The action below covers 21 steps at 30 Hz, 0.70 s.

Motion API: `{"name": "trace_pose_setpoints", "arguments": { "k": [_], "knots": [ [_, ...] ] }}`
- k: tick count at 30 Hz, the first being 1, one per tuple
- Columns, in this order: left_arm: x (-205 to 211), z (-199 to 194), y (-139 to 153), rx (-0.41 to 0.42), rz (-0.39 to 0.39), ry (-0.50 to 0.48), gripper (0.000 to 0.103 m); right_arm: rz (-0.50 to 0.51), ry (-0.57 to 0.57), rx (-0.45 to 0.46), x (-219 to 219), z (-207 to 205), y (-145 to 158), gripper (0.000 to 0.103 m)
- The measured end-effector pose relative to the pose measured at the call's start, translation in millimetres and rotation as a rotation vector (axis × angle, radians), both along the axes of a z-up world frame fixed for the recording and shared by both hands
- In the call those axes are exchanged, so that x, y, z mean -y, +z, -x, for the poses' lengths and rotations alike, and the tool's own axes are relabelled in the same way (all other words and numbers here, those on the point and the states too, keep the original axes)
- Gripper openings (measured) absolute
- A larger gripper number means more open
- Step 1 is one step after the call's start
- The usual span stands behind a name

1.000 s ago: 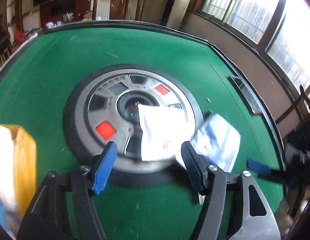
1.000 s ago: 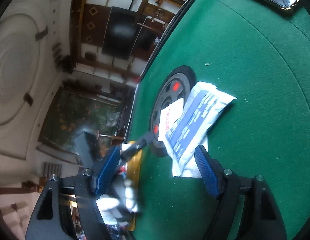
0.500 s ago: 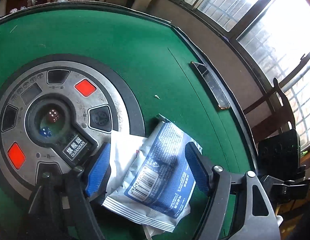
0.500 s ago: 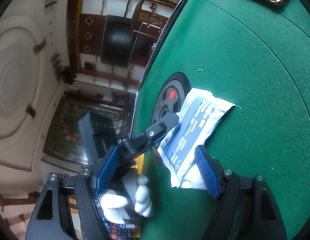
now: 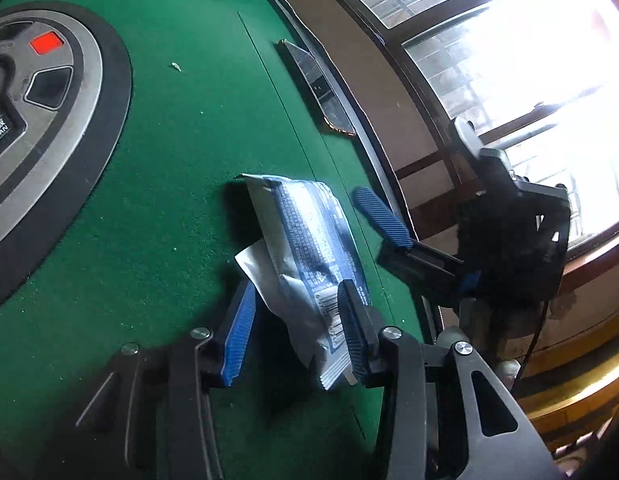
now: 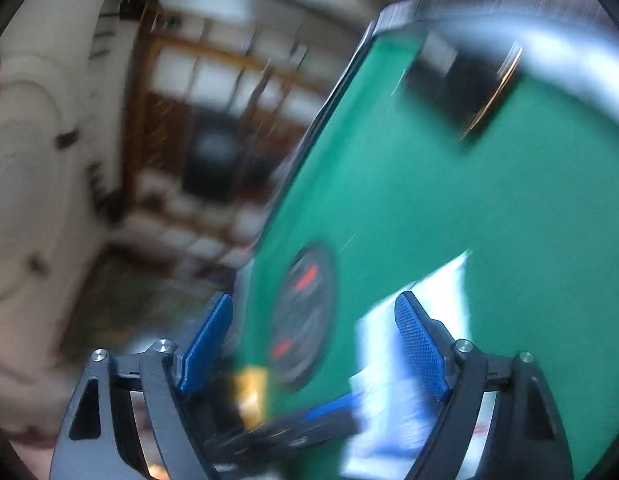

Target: Organize soft objects

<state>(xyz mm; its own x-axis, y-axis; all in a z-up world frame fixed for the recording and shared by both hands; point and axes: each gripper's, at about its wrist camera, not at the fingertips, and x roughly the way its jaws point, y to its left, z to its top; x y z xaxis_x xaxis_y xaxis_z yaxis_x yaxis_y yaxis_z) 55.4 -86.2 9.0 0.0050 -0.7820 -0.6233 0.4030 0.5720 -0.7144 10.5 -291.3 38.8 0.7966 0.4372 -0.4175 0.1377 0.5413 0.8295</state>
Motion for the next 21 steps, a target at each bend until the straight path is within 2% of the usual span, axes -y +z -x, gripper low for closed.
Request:
{"name": "trace_pose_setpoints", "arguments": {
  "k": [1,2,4,5,6,8,9,10,11,13,15,18,21],
  "knots": [
    [-2,-2,1,0.001,-0.001,0.021,0.039,0.083,-0.061,-0.049,5,4,3,0.081],
    [-6,-3,2,0.005,-0.004,0.039,0.039,0.098,-0.081,-0.09,9,4,0,0.081],
    [-13,-4,6,0.016,-0.015,0.083,0.039,-0.02,-0.029,-0.134,11,-2,-19,0.078],
    [-18,-3,8,0.02,-0.009,0.099,0.04,0.009,-0.022,-0.141,7,-4,-16,0.079],
    [-22,-1,9,0.022,0.001,0.111,0.042,-0.009,0.024,-0.127,1,-8,-15,0.079],
    [-34,1,10,0.024,0.012,0.129,0.061,-0.114,0.133,-0.094,-12,-15,-21,0.08],
    [-38,4,8,0.02,0.014,0.13,0.065,-0.182,0.207,-0.078,-19,-20,-26,0.08],
    [-41,4,5,0.01,0.015,0.126,0.069,-0.299,0.301,-0.044,-28,-26,-32,0.081],
    [-41,3,5,0.017,0.022,0.135,0.077,-0.358,0.354,-0.01,-34,-28,-33,0.081],
    [-43,3,7,0.016,0.028,0.153,0.083,-0.41,0.45,0.038,-46,-30,-29,0.082],
    [-43,4,6,-0.003,0.029,0.164,0.084,-0.452,0.531,0.05,-60,-34,-29,0.082],
    [-35,11,10,0.019,0.011,0.153,0.085,-0.414,0.553,-0.009,-75,-37,-35,0.084],
    [-23,20,19,0.108,-0.07,0.145,0.079,-0.45,0.575,0.008,-78,-35,-36,0.085]
  ]
}}
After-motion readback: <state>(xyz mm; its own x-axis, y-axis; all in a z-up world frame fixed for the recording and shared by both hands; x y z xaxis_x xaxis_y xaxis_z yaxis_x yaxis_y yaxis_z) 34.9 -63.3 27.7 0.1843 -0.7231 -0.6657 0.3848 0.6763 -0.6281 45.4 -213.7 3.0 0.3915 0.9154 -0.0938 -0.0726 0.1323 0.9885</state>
